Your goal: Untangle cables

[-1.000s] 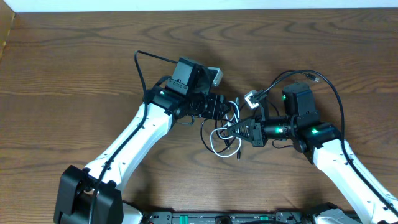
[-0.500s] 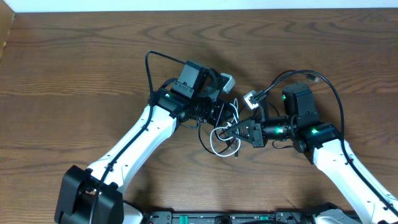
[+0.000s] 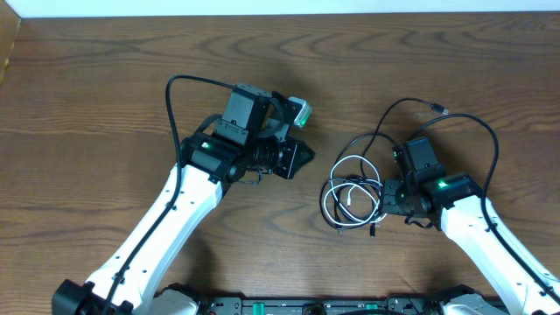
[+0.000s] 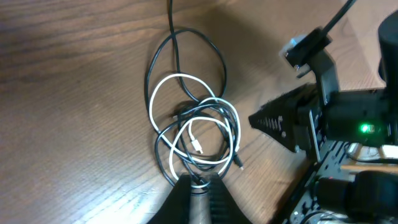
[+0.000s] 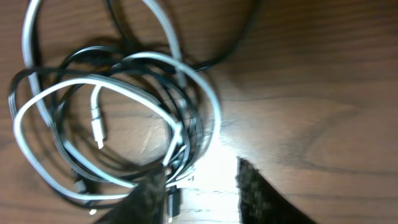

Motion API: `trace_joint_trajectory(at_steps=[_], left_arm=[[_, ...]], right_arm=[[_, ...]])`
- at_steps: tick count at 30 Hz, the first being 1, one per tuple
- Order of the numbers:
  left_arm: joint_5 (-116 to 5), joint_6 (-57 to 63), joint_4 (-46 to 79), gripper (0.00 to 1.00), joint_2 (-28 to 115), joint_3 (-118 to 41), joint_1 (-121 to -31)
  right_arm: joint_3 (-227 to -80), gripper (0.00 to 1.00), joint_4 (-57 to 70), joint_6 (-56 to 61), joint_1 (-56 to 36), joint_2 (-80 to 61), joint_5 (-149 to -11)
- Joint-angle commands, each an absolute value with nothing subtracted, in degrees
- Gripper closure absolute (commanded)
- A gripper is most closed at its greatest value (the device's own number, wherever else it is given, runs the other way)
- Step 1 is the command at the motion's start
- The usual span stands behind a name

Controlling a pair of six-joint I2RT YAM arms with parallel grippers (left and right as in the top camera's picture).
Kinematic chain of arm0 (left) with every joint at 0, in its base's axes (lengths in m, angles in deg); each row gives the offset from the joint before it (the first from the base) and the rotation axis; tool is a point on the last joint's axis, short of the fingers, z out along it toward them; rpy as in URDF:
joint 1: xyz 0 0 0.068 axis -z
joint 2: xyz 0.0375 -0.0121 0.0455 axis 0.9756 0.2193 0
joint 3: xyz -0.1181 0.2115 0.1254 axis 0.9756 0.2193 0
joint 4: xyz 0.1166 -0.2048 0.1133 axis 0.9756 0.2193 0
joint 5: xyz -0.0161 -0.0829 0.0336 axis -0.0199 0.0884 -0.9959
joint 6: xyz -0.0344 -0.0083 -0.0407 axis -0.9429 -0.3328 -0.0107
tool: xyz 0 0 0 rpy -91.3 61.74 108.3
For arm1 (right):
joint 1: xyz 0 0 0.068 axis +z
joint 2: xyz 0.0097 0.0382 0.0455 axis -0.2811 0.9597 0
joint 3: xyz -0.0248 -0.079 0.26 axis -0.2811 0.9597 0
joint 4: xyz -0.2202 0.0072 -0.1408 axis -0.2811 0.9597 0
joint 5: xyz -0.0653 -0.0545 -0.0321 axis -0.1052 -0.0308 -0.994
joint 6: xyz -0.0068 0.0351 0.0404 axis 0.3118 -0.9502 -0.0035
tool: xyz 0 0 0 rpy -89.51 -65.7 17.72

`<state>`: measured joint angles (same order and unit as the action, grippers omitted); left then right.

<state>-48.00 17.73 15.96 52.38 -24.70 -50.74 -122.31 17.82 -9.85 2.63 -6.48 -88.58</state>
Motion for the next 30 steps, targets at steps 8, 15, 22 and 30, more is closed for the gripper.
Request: trace_joint_trajectory(at_steps=[8,15,22,30], left_arm=[[-47.8,18.1,16.1,0.59,64.1,-23.0,-48.4],[-47.9,18.2,15.7,0.5,71.6,-23.0,-43.0],[-55.2,18.6,13.4,0.31,77.4,-23.0,-39.8],[-58.4,19.0,10.4,0.22,79.1,-23.0,-39.8]], right_arm=[[-122.8,0.55,17.7,-11.8,2.5,-6.6,-92.5],[-122.8,0.54,17.7,-12.0,2.5,-6.6,-92.3],[-122.8,0.53,17.7,-12.0,2.5,-6.6,-92.3],[-122.8,0.52,17.7,-12.0,2.5,-6.6,-92.3]])
